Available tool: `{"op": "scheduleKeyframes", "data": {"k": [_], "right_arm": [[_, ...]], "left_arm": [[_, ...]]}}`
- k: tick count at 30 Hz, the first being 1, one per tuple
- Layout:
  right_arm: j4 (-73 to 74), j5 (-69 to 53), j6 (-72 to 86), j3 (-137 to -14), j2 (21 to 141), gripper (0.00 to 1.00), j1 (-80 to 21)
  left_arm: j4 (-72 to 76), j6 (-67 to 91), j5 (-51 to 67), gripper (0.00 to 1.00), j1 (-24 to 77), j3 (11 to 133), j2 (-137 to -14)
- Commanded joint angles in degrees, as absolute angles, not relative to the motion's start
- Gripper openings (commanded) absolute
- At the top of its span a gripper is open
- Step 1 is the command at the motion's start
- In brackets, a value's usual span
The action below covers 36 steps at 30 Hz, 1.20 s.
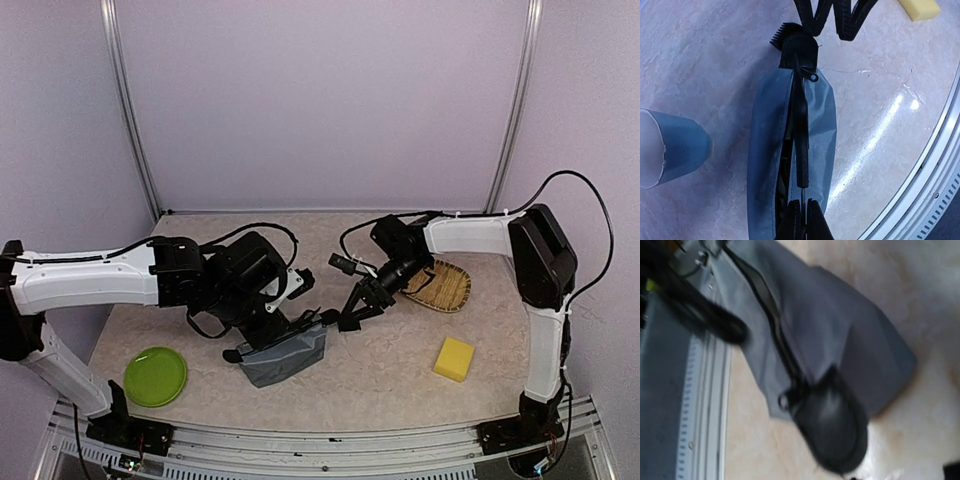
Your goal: Sort the hair-cutting tools
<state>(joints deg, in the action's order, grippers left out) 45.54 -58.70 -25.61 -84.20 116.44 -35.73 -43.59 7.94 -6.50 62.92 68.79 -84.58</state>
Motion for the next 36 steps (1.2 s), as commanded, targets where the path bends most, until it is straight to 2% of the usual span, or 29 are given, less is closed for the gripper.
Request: {"op": "scheduleKeyframes", "data": {"k": [1,9,25,36], "right_arm": [[50.22,-65.32,-25.32,-89.21,120.50,0.40,-35.59],[50.73,-67.15,-23.66,-92.07,124.67,0.34,-35.60],[50.29,-65.42,-20.17,-95.62,129.47,0.42,-35.51],[54.15,-72.47,-23.57,-99.94,131.33,0.42,-35.51]], "left_arm": [[-44.02,5.12,-7.34,0.00,62.36,70.11,-87.05],[-43.95,4.05,-6.89,0.00,62.05,70.02,-88.32],[-42.53,3.68,-6.85,0.00,59.92,67.55,-85.04],[-41.58,2.90,-5.47,0.00,59.74,66.49,-86.65]]}}
